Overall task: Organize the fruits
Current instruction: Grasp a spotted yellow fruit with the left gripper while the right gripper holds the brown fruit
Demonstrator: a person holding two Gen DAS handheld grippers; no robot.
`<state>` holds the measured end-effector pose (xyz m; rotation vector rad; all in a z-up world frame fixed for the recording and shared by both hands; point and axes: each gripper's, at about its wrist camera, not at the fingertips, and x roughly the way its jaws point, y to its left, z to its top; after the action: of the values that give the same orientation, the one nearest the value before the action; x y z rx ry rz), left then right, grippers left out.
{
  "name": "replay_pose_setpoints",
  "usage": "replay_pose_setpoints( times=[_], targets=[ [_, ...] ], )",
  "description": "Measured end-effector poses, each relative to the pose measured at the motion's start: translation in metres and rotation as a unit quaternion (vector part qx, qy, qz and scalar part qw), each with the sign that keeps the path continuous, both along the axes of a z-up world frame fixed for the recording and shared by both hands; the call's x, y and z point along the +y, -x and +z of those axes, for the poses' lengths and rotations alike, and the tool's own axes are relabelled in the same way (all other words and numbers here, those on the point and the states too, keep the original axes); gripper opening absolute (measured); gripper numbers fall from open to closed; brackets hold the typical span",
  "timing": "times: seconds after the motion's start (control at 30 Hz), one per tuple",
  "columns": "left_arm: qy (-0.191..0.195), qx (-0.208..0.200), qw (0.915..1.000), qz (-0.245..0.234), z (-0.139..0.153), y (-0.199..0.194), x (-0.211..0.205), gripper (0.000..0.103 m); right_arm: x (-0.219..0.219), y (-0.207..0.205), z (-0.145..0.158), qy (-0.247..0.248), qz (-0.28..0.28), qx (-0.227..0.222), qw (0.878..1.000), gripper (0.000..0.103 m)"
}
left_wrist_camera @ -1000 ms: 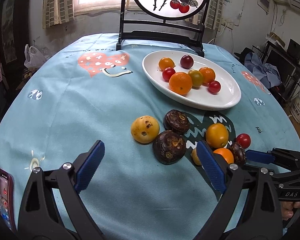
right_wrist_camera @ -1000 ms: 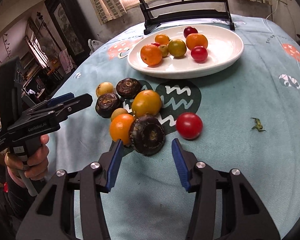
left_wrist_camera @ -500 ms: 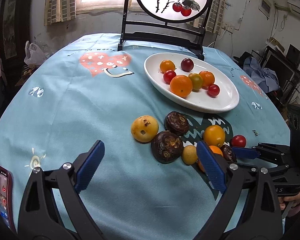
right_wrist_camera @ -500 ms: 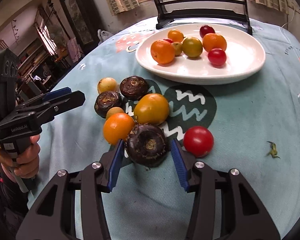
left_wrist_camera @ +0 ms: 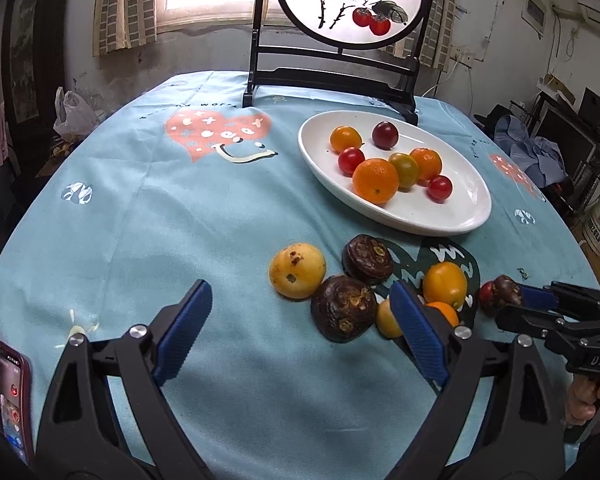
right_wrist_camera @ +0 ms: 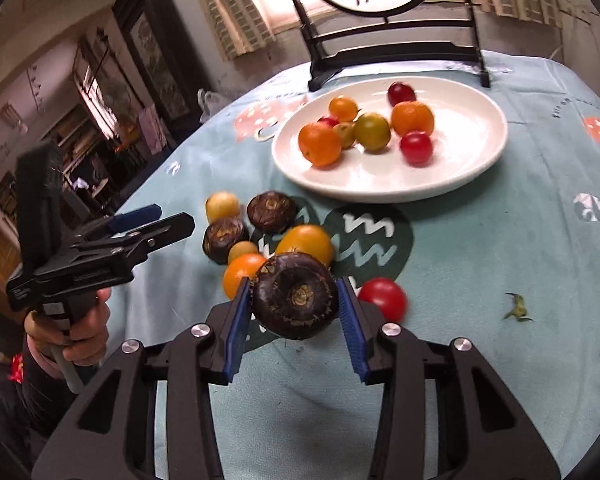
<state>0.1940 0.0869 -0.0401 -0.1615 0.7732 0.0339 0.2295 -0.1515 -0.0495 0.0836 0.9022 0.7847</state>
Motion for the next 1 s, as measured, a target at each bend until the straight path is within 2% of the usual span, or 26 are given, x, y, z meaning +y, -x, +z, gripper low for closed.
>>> replay_pose_setpoints(
  times=[0.07, 0.13, 0.4, 0.57, 1.0],
  targets=[
    [0.023, 0.016, 0.9996, 0.003, -0.003, -0.013, 0.008, 0.071, 0.0, 0.0, -0.001, 0.002, -0.003, 0.003, 1.0, 0.043],
    [0.034, 0.03, 0.9989, 0.009, -0.006, -0.024, 0.013, 0.063, 0.002, 0.0, -0.001, 0.007, -0.001, 0.004, 1.0, 0.043],
    [0.023, 0.051, 0.9984, -0.001, -0.015, -0.043, 0.003, 0.056, 0.003, 0.001, 0.0, 0.011, -0.003, 0.007, 1.0, 0.043],
    [0.03, 0.069, 0.9971, 0.003, -0.022, -0.05, 0.005, 0.042, 0.002, 0.002, 0.0, 0.013, -0.004, 0.007, 1.0, 0.043],
    [0.031, 0.074, 0.9968, 0.006, -0.026, -0.049, 0.006, 0.039, 0.003, 0.004, 0.0, 0.029, -0.009, -0.006, 1.0, 0.043]
  ],
)
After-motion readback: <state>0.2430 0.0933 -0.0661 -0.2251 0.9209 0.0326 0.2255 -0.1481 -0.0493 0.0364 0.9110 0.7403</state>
